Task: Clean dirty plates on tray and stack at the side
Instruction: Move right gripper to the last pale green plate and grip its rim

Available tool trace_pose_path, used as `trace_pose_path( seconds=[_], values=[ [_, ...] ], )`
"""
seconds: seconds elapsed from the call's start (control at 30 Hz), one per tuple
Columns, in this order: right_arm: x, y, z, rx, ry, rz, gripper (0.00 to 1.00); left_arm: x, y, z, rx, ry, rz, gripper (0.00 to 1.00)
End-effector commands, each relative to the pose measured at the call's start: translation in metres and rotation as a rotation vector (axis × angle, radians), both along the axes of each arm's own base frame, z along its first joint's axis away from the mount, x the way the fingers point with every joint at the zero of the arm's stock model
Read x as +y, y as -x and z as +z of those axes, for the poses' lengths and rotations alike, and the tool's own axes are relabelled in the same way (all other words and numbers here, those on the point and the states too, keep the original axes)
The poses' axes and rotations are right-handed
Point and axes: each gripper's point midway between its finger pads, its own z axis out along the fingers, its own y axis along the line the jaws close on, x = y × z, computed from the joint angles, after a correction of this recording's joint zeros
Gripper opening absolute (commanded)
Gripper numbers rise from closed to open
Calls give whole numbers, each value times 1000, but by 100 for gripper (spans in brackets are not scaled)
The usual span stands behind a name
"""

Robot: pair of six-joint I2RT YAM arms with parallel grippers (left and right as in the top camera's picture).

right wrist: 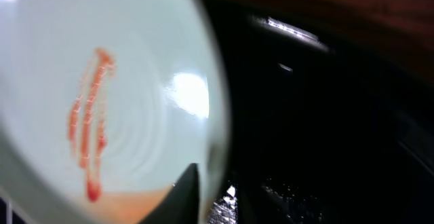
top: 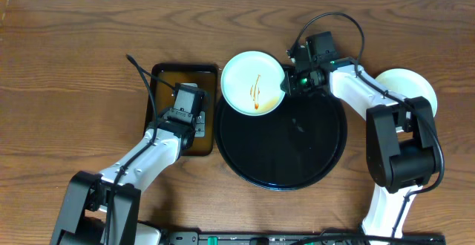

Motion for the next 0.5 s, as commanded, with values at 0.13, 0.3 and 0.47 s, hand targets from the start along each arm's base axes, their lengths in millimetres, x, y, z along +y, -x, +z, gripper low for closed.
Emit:
trace_pose_path(
  seconds=[0.13, 0.3, 0.47],
  values=[
    [-8, 2, -8, 23, 50, -32, 6, 3, 0, 1, 0, -21, -8, 8],
    [-20, 17, -17, 89, 113, -49, 1, 3, 0, 1, 0, -21, -8, 8],
    [-25, 34, -21, 161, 135, -46, 1, 3, 0, 1, 0, -21, -8, 7]
  ],
)
